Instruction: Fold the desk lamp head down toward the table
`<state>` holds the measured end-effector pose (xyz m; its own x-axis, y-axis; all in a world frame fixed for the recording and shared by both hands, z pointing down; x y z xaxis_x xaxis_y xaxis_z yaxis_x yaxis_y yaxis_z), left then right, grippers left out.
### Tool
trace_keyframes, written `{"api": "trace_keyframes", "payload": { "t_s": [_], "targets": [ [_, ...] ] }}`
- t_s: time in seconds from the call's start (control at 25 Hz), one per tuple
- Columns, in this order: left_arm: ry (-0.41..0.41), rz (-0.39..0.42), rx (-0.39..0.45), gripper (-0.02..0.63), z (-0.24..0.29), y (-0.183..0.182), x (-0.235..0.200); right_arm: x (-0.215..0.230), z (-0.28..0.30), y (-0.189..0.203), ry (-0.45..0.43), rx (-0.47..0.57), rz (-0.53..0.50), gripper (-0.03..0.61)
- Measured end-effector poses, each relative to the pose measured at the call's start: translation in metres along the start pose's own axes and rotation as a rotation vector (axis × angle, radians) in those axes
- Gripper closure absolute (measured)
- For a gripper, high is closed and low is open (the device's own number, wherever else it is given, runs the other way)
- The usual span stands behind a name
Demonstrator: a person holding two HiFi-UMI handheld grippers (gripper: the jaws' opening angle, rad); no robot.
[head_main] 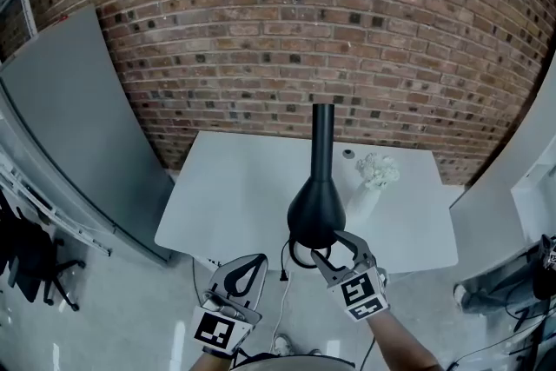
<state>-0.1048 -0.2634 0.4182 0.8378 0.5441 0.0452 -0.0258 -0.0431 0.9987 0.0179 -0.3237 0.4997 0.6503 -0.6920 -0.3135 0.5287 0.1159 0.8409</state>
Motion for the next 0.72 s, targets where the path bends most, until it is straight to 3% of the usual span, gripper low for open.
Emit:
{"api": "trace_keyframes", "payload": {
  "t_s": [0.44,0.72],
  "targets": [
    [-0.02,0.002,-0.019,0.606,-0.005,0.008,-0.008,0.005,0.012,0.005,0.014,-0.008,-0.012,0.354],
    [-0.013,0.004,-0.011,0.606,-0.004,0.009,-0.007,0.006,0.003,-0.003,0.027,0.034,0.041,0.354]
  ]
}}
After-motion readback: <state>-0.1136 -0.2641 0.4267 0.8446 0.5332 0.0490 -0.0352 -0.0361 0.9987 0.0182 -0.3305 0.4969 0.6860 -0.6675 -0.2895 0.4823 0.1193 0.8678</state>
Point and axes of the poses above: the fingertips, and each gripper's own axes: z forward along the fingers, x to its right, y out of its underside, the point moved 1 cm from there along -z, backward along the fingers, and after that the axes turned 3 degrees about -x, right-handed, at the moved point
